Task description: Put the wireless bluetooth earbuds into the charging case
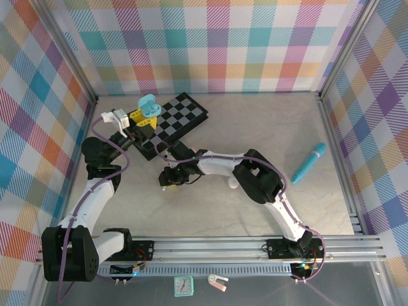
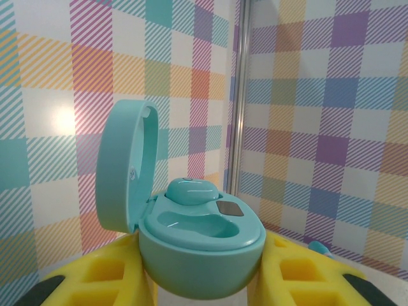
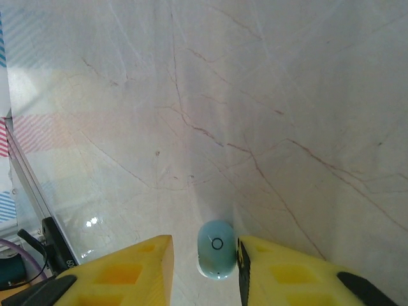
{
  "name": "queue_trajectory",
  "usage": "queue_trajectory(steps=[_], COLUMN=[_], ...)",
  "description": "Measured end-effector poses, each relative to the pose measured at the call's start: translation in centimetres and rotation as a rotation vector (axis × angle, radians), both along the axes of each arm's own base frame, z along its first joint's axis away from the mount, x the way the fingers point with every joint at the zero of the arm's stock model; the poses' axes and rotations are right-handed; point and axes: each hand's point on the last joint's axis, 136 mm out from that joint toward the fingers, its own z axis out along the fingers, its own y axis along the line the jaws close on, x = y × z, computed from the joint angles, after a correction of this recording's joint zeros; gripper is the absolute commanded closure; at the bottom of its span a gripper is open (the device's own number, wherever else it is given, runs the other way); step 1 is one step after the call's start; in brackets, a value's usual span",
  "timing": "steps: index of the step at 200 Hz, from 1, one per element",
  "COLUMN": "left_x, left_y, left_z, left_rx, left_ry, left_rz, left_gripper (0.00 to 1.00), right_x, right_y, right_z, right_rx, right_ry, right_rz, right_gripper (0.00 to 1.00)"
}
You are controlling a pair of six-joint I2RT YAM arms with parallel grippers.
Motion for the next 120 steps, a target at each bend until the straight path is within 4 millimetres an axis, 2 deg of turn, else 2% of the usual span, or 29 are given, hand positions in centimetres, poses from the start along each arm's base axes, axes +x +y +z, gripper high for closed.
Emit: queue_trajectory(steps=[86,120], left_x=[-0.05,-0.05], left_y=[-0.08,-0.08], left_z=[-0.07,-0.07], left_rx=[0.003,0.003], left_ry=[0.002,0.002], left_rz=[-0.006,-0.006], left_gripper=[0.77,0.77], right_x=[-0.26,-0.27], right_y=[0.08,0.03], right_z=[-0.41,-0.58], right_rx=[-0.002,-0.013], right_ry=[0.02,0.026], right_rz=[0.007,0.006], right_gripper=[0.69,0.75])
